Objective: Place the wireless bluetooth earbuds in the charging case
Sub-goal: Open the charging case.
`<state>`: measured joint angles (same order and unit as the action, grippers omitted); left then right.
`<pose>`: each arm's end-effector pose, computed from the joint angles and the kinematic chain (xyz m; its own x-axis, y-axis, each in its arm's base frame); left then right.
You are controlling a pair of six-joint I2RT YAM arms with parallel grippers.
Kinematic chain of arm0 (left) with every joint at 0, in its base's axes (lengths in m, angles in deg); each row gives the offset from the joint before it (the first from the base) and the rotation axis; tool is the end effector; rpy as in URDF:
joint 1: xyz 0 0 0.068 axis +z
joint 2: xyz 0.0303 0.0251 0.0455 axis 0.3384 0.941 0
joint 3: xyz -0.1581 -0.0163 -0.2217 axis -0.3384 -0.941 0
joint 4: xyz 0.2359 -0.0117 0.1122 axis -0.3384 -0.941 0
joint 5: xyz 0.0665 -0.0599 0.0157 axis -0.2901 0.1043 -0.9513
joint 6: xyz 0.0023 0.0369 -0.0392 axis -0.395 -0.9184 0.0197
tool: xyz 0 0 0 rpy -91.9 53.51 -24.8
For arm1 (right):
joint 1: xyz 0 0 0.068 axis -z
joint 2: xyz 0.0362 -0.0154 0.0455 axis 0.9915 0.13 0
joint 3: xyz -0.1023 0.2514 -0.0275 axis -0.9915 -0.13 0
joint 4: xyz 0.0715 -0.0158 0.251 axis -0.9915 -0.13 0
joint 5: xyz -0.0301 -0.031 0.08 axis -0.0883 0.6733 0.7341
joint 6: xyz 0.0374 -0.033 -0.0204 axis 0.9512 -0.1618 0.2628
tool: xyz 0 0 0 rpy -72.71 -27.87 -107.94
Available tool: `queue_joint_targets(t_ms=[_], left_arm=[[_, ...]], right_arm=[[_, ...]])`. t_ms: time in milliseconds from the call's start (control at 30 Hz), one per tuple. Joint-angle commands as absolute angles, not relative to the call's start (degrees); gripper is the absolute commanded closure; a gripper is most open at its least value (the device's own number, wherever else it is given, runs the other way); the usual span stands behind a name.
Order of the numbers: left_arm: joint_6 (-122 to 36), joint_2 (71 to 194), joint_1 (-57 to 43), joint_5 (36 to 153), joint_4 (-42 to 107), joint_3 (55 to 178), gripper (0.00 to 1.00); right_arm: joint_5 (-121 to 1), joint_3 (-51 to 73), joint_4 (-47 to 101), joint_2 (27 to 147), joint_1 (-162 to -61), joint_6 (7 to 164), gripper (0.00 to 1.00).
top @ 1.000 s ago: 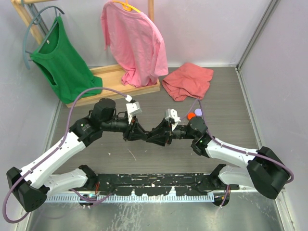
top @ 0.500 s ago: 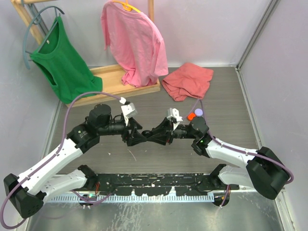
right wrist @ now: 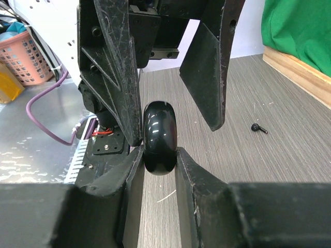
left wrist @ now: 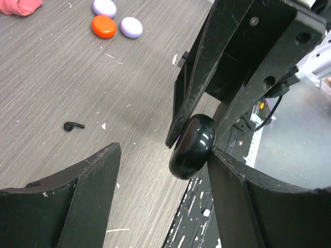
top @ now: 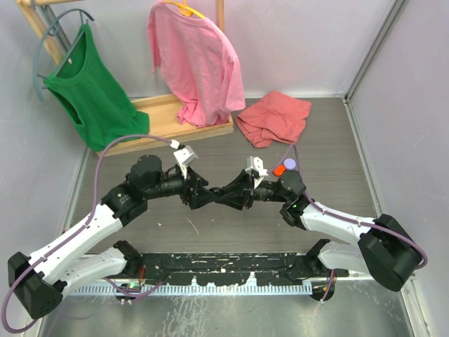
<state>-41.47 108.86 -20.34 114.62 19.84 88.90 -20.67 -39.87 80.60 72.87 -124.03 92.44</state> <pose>0.1477 -0.1465 0.3164 -0.4352 0.1091 -0.8937 0.8358 0.4180 -0.3560 0.1588 0.1751 0.2544 -0.1041 0.1287 -0.9862 -0.9943 0.0113 0.1065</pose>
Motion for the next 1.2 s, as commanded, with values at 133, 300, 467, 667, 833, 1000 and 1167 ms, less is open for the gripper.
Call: queue_joint_targets(t_ms=[133,300,467,667,833,1000,1167], left_arm=[[-34.2,110.0,-19.4,111.5,27.4,89.5,0.32],[-32.0,109.1,-17.6,111.5,27.9,89.2,0.32],[-30.7,108.4,-15.7,111.3,26.6,89.7,0.32],[-28.9,108.4,-14.3,111.5,26.4,89.5,0.32],[-28.4,108.8,-14.1,111.5,26.0,90.0,0.31],[-28.2,108.5,-14.1,110.2,24.6,90.5,0.25],[-28.0,110.1,-14.1,102.4,17.0,92.0,0.24]], right_arm=[[-18.9,-39.9,85.2,72.6,-124.5,92.2,0.99],[-18.7,-40.1,85.1,72.4,-124.5,91.9,0.99],[-18.2,-40.0,85.2,72.6,-124.5,91.8,0.99],[-18.1,-40.1,85.4,72.5,-124.5,91.8,0.99],[-18.6,-40.1,85.4,72.8,-124.5,91.7,0.99],[-24.1,-40.0,81.5,72.4,-124.2,89.7,0.99],[-36.6,-40.7,73.7,70.4,-124.0,85.2,0.99]])
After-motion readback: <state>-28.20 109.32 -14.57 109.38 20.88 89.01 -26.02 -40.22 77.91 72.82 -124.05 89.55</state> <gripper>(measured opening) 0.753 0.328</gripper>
